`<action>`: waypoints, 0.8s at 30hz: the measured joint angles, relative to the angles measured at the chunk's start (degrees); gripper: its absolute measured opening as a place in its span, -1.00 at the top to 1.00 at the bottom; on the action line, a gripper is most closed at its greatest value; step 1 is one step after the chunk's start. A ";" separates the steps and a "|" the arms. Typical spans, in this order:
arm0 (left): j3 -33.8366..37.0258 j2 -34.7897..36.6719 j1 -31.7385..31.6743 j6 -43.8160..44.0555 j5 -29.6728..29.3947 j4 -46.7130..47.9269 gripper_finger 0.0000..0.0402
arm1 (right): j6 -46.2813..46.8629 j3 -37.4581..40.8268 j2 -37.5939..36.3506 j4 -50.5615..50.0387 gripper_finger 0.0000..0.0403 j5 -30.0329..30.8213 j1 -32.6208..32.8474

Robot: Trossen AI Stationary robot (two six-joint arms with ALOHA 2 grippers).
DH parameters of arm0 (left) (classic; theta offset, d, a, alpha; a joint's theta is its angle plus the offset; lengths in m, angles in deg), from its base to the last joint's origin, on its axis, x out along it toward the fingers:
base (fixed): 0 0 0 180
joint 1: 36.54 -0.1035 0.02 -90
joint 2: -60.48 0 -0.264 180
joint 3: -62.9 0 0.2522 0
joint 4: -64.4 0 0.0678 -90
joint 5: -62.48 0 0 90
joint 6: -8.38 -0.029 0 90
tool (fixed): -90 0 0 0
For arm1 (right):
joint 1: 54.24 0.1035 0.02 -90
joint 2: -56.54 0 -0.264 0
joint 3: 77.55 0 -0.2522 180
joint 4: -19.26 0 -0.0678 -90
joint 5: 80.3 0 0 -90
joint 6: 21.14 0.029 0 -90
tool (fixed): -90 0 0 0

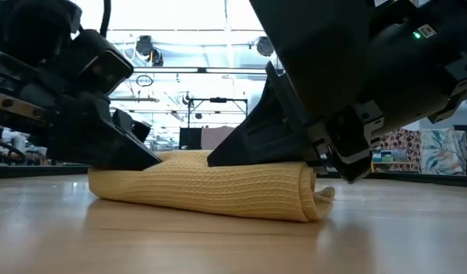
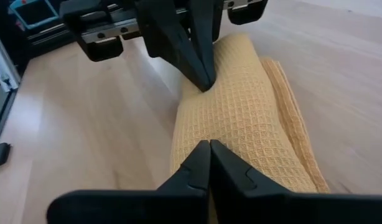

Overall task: Roll towel
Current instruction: Roll the yellow towel

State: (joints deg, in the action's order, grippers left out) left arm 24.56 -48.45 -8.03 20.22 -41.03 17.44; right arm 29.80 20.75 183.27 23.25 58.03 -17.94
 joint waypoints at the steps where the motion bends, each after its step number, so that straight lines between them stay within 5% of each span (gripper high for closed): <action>1: -0.02 -0.18 -0.30 0.82 0.49 -0.13 0.95 | 0.92 -0.02 -0.06 -0.95 0.99 0.04 0.02; 10: -0.61 2.10 0.34 -4.40 6.19 -14.20 0.95 | 1.05 0.08 0.02 -0.98 0.99 -0.21 0.02; 16: -2.01 1.73 -5.78 -4.24 5.82 1.86 0.95 | -2.02 0.24 0.16 1.30 0.99 -0.38 0.02; 24: -2.10 1.78 -10.38 1.36 10.96 5.54 0.95 | -4.30 0.32 -1.26 1.31 0.99 -1.70 -0.31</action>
State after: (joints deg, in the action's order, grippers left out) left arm 22.46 -46.67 -18.41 21.58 -30.07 22.98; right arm 25.50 21.08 182.01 24.55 56.33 -18.25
